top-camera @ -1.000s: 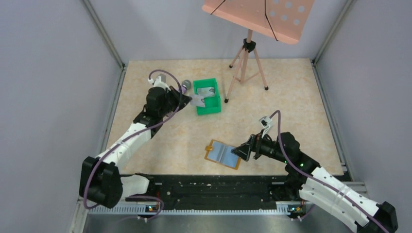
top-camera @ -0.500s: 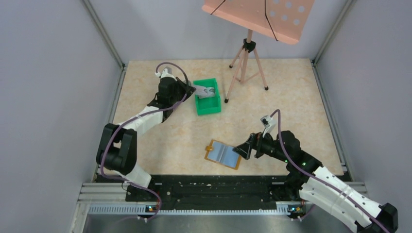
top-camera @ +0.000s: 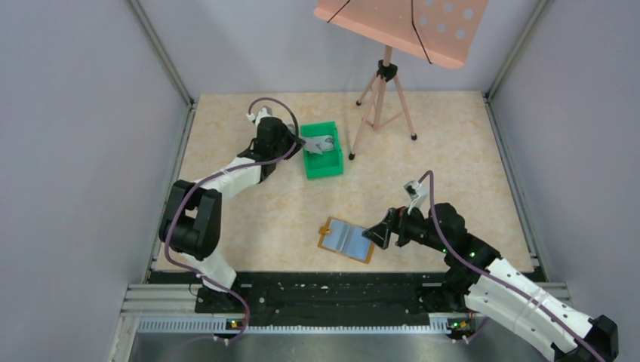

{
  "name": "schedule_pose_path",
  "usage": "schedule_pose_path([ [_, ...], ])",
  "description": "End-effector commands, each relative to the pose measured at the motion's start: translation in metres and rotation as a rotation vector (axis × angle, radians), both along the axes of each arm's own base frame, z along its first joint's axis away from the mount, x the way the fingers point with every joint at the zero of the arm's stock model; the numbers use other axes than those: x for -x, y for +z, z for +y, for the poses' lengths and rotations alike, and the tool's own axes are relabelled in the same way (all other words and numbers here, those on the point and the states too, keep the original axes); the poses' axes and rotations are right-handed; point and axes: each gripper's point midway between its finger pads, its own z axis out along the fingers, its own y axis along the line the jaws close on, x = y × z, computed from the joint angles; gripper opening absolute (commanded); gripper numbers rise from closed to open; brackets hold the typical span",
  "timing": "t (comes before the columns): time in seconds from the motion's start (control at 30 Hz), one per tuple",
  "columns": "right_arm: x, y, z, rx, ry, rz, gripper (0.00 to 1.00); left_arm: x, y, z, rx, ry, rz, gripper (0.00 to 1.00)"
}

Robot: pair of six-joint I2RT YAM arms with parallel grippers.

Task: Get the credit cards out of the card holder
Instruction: Place the credit card in the storage box.

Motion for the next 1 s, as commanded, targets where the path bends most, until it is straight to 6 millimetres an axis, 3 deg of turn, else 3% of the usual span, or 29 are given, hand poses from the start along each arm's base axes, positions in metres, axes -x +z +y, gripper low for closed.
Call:
schedule_pose_path([
  [0.0, -0.007, 0.022, 0.0, -0.032, -0.021, -0.048, 0.99, -0.006, -0.001, -0.002, -0.018, 0.035, 0.017, 0.0],
  [0.5, -0.007, 0.019, 0.004, -0.042, -0.013, -0.026, 0.99, -0.014, -0.035, -0.018, -0.067, -0.013, 0.097, 0.0],
  [0.77, -0.01, 0.023, 0.005, -0.035, -0.013, -0.039, 0.99, -0.021, -0.036, -0.02, -0.154, -0.015, 0.077, 0.0],
  [0.97, -0.012, 0.022, 0.006, -0.023, -0.012, -0.038, 0.99, -0.021, -0.024, -0.026, -0.164, -0.034, 0.045, 0.0],
])
